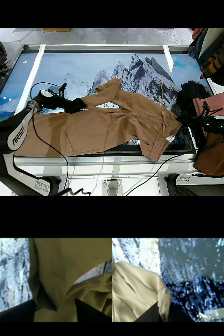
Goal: Fold the clothes and pants, and hang the long-sleeved shirts on hangers.
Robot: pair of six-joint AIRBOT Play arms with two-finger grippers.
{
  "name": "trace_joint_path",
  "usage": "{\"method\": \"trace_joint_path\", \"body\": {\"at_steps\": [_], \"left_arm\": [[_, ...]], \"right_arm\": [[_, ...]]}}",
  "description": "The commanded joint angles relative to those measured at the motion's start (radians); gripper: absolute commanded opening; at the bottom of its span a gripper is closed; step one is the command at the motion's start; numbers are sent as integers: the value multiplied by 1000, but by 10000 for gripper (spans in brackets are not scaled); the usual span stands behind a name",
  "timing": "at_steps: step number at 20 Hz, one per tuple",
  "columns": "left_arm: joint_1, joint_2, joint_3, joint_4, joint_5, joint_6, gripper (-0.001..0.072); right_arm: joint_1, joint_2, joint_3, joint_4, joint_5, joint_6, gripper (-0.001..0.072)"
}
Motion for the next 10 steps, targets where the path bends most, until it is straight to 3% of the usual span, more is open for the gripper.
{"method": "trace_joint_path", "body": {"at_steps": [1,4,6,8,10], "left_arm": [[-16,-21,0,-65,79,11,392],[6,-21,0,-121,144,3,390],[20,-21,0,-137,146,4,257],[31,-21,0,-139,146,3,214],[35,-20,0,-146,146,4,74]], "right_arm": [[0,0,0,0,1,0,37],[0,0,0,0,2,0,37],[0,0,0,0,2,0,37],[0,0,0,0,1,0,37],[0,0,0,0,2,0,37]]}}
